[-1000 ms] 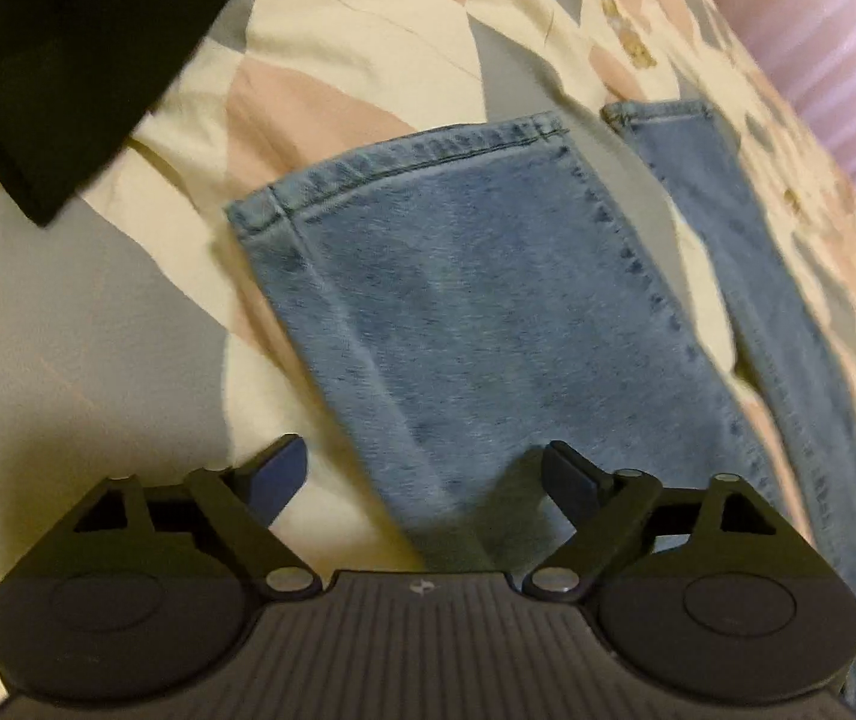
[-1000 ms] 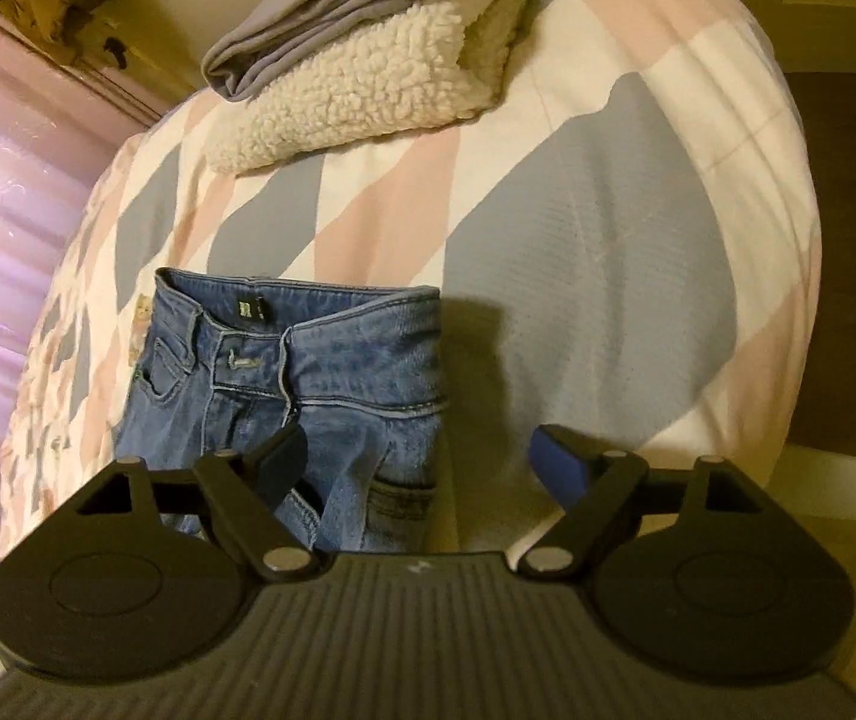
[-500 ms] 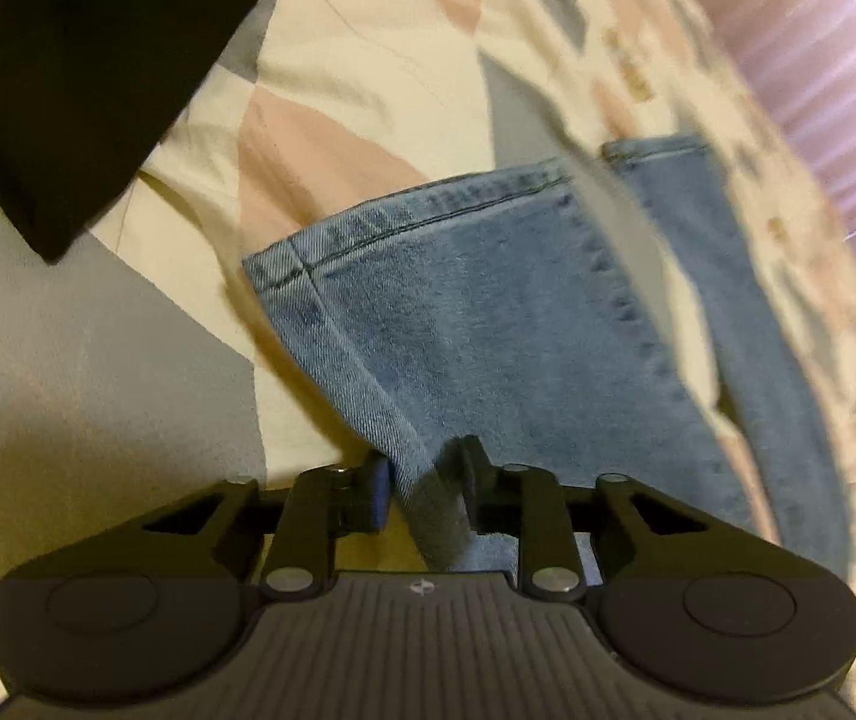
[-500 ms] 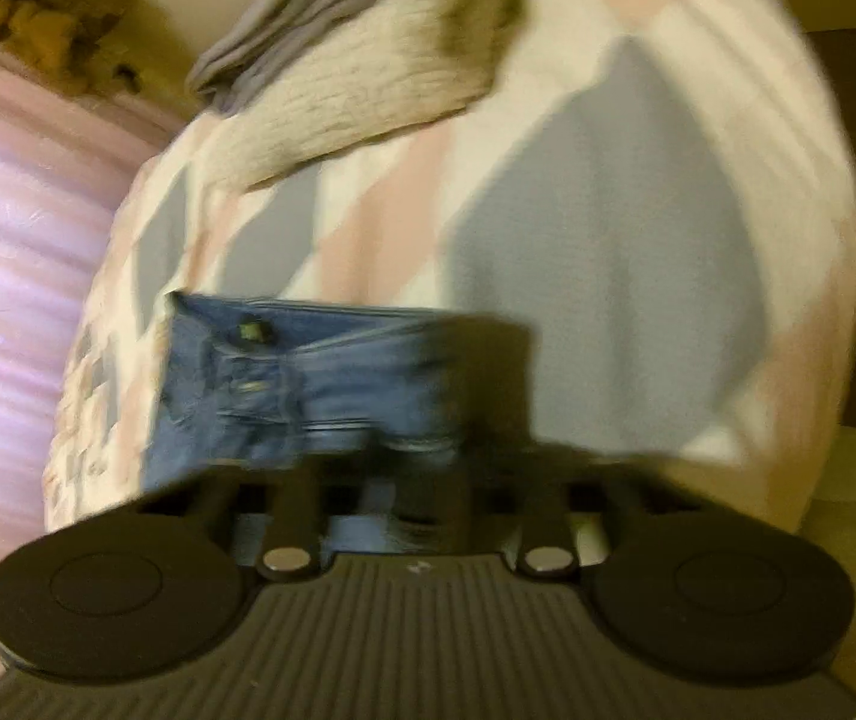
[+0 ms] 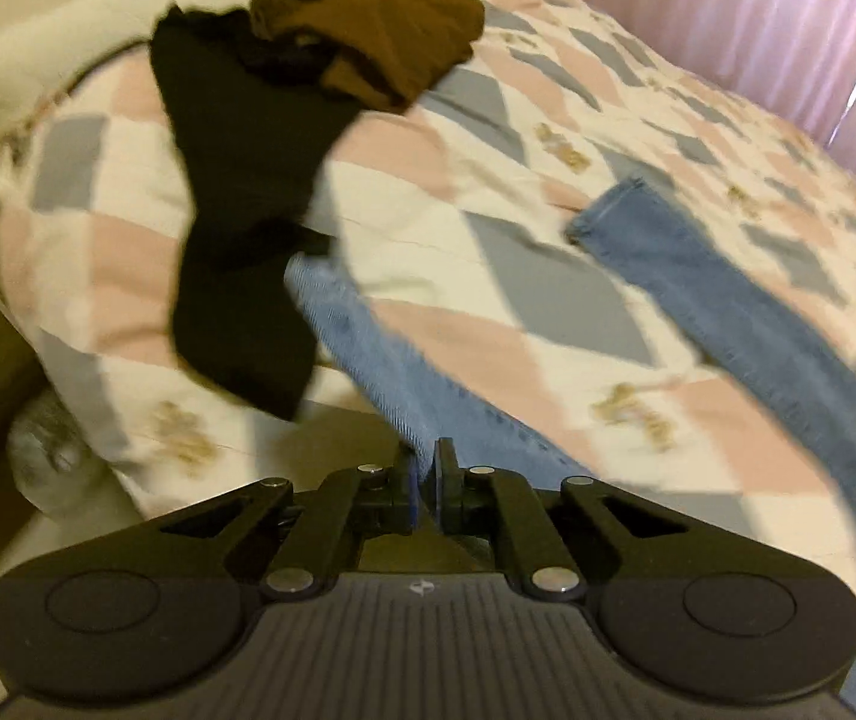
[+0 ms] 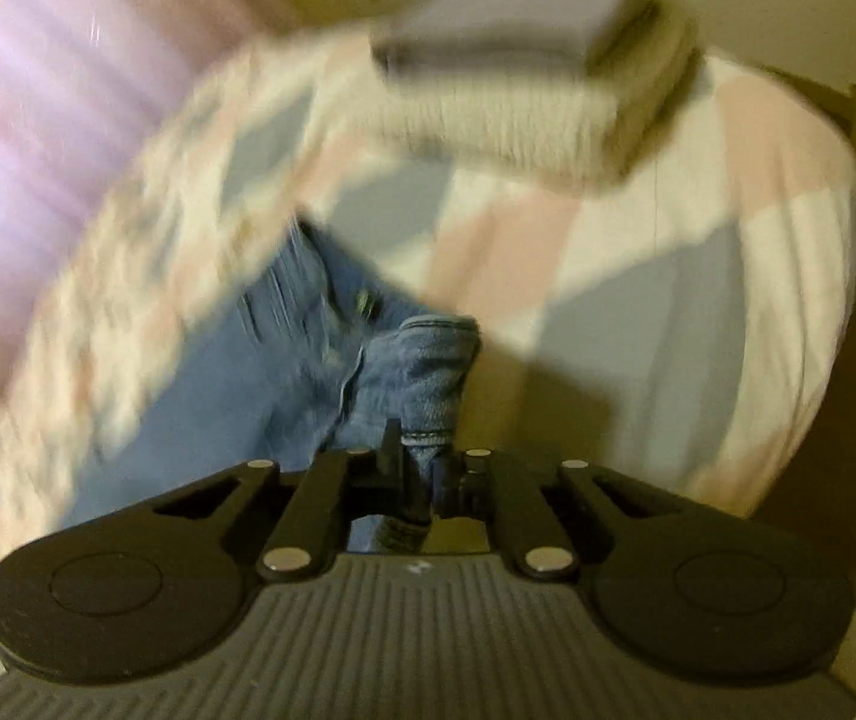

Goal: Fold clothes

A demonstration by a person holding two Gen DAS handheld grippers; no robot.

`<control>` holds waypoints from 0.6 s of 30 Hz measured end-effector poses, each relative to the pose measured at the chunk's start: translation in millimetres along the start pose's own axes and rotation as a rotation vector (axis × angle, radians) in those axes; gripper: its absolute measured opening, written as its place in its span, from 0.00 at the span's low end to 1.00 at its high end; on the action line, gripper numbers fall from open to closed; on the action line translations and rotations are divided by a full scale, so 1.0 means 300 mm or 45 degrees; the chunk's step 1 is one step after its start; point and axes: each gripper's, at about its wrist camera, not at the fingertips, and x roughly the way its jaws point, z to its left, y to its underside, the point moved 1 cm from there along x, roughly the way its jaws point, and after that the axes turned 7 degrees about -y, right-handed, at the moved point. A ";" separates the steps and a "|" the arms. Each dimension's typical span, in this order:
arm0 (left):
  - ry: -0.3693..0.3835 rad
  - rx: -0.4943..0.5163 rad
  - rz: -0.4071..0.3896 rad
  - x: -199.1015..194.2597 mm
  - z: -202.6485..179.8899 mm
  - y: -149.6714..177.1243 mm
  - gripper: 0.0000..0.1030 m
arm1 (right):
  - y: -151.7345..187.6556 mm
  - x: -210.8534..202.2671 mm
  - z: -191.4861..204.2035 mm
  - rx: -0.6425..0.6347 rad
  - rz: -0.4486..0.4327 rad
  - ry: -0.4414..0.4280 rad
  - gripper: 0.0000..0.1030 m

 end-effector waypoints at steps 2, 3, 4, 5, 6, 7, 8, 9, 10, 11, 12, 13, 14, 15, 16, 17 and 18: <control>-0.050 -0.001 0.057 0.095 0.000 0.068 0.05 | 0.038 0.075 -0.082 0.130 0.107 0.111 0.25; -0.078 0.008 0.114 0.137 -0.011 0.111 0.07 | 0.051 0.090 -0.105 0.184 0.135 0.147 0.25; -0.107 0.017 0.170 0.179 -0.023 0.153 0.08 | 0.057 0.084 -0.103 0.183 0.135 0.157 0.27; -0.121 0.028 0.206 0.193 -0.036 0.191 0.11 | 0.060 0.075 -0.096 0.165 0.131 0.170 0.33; -0.117 0.037 0.209 0.172 -0.047 0.222 0.15 | 0.055 0.055 -0.066 0.081 0.111 0.209 0.40; -0.106 0.030 0.208 0.145 -0.047 0.241 0.18 | 0.047 0.032 -0.026 -0.034 0.071 0.290 0.41; -0.088 -0.001 0.227 0.115 -0.037 0.249 0.21 | 0.039 0.012 0.018 -0.153 0.029 0.369 0.42; -0.060 -0.037 0.236 0.086 -0.031 0.239 0.20 | 0.035 -0.003 0.074 -0.286 -0.026 0.440 0.43; -0.027 -0.070 0.231 0.057 -0.032 0.220 0.19 | 0.033 -0.016 0.133 -0.420 -0.077 0.490 0.44; 0.006 -0.103 0.227 0.028 -0.033 0.201 0.19 | 0.040 -0.016 0.203 -0.556 -0.112 0.458 0.44; 0.039 -0.135 0.223 -0.001 -0.034 0.182 0.20 | 0.062 -0.002 0.282 -0.685 -0.118 0.371 0.44; 0.092 -0.135 0.200 -0.002 -0.065 0.145 0.20 | 0.097 0.029 0.368 -0.799 -0.096 0.270 0.44; 0.157 -0.113 0.166 0.014 -0.117 0.098 0.26 | 0.143 0.072 0.452 -0.893 -0.051 0.185 0.42; 0.223 -0.090 0.131 0.029 -0.168 0.051 0.32 | 0.193 0.119 0.539 -0.986 -0.004 0.101 0.38; 0.288 -0.068 0.096 0.045 -0.219 0.004 0.34 | 0.257 0.170 0.627 -1.074 0.038 0.029 0.37; 0.348 -0.073 0.085 0.088 -0.275 -0.046 0.34 | 0.310 0.208 0.693 -1.132 0.063 -0.017 0.37; 0.405 -0.097 0.088 0.148 -0.334 -0.099 0.34 | 0.366 0.245 0.762 -1.173 0.091 -0.060 0.37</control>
